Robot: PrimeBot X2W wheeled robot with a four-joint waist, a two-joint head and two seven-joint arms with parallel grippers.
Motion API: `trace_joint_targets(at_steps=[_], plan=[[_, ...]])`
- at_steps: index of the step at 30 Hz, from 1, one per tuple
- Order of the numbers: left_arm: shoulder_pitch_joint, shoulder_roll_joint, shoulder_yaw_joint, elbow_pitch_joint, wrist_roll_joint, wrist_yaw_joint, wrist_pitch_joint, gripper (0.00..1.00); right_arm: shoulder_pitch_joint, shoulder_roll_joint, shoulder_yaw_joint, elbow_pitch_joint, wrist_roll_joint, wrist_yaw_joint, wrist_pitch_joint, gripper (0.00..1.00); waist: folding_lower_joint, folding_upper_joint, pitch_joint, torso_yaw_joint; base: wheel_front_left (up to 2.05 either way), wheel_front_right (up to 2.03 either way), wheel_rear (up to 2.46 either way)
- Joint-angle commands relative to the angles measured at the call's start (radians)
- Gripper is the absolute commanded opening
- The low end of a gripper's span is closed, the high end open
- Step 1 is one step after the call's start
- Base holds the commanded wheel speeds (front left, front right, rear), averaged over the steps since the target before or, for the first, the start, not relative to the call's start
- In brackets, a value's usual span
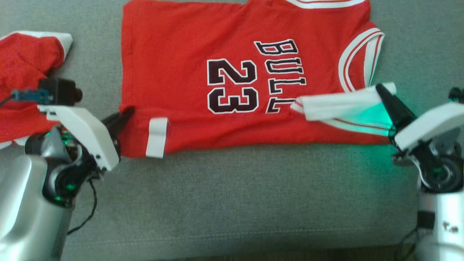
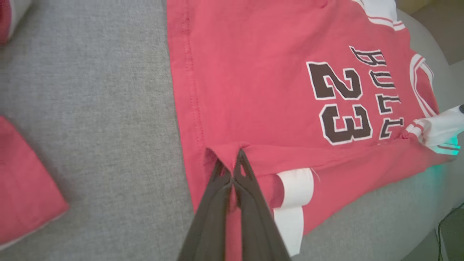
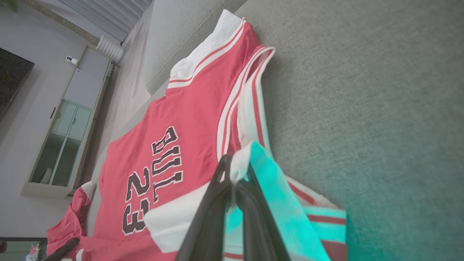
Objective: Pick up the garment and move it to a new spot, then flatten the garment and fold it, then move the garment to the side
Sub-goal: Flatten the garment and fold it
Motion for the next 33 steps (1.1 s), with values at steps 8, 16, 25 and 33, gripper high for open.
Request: trace_joint_targets(at_steps=[8,16,25,33], plan=[[-0.088,-0.023,0.05,0.078,0.004,-0.019,-0.112,1.0,-0.123,-0.008,0.047,0.03,0.022,0.004,-0.157,1.0,-0.0002,0.0,0.042,0.017,0.0,0.0,0.0],[-0.06,-0.103,0.094,0.1,0.124,0.051,-0.467,1.0,-0.054,-0.086,0.181,-0.061,-0.168,0.004,-0.442,1.0,-0.0002,0.0,0.042,0.032,0.0,0.0,0.0],[0.029,-0.135,0.076,0.072,0.315,0.135,-0.812,1.0,0.083,-0.131,0.223,-0.202,-0.388,0.004,-0.624,1.0,-0.0002,0.0,-0.018,0.033,0.0,0.0,0.0],[0.157,-0.133,0.038,0.011,0.426,0.182,-0.858,1.0,0.25,-0.1,0.216,-0.263,-0.465,0.004,-0.633,1.0,-0.0002,0.0,-0.084,0.017,0.0,0.0,0.0]])
